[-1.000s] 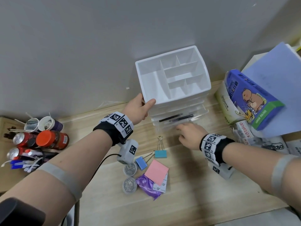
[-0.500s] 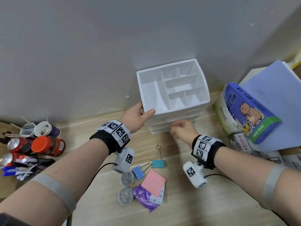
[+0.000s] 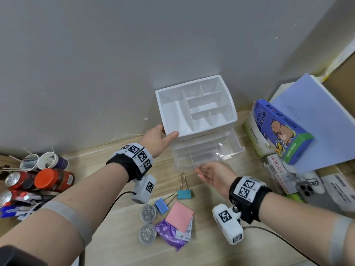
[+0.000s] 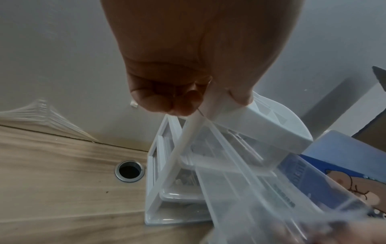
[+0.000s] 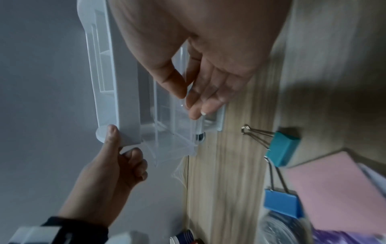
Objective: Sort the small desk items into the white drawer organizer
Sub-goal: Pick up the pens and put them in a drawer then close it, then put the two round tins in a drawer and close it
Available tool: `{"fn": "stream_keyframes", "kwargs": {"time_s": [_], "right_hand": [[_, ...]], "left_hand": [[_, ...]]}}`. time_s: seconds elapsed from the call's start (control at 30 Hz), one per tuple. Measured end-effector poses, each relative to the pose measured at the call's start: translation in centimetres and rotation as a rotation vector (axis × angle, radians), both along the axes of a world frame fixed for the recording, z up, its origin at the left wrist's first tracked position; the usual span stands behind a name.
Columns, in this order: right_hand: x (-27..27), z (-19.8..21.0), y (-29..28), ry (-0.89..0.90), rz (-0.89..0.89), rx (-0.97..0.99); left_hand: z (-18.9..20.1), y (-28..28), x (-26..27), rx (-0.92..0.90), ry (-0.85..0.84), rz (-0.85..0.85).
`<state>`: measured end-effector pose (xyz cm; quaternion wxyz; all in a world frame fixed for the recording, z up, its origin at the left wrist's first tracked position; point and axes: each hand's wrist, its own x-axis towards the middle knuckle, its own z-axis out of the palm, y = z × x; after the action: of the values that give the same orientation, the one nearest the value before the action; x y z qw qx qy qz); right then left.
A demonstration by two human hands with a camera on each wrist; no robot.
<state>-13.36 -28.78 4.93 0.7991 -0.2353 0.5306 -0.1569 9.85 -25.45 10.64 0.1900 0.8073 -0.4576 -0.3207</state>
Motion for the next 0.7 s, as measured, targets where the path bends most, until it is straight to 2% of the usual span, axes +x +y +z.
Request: {"fn": "stream_keyframes", "kwargs": {"time_s": [0.27, 0.33, 0.43, 0.5, 0.57, 0.63, 0.7], "right_hand": [[-1.6, -0.6, 2.3, -0.006, -0.043, -0.002], [-1.7, -0.6, 2.9, 0.028, 0.01, -0.014], [-1.3, -0.9, 5.0, 0.201, 0.376, -0.12], [0.0, -1.5, 6.5, 0.334, 0.776, -0.473], [2.2, -1.9, 7.9, 0.359, 1.2, -0.909], [5.4, -2.6, 9.4, 0.281, 1.485, -1.198], [8.7, -3.4, 11.2, 0.201, 1.683, -1.363]], "left_hand": [[1.0, 0.6, -0.7, 0.063, -0.051, 0.018], [1.2, 1.8, -0.8, 0.109, -0.035, 0.046], [0.2, 5.6, -0.2, 0.227, 0.018, 0.082], [-1.9, 9.3, 1.0, 0.417, 0.004, 0.038], [-4.1, 13.3, 1.5, 0.622, 0.024, -0.019], [-5.9, 16.9, 1.2, 0.769, 0.043, -0.09], [-7.3, 19.5, 0.3, 0.827, 0.029, -0.195]]}}
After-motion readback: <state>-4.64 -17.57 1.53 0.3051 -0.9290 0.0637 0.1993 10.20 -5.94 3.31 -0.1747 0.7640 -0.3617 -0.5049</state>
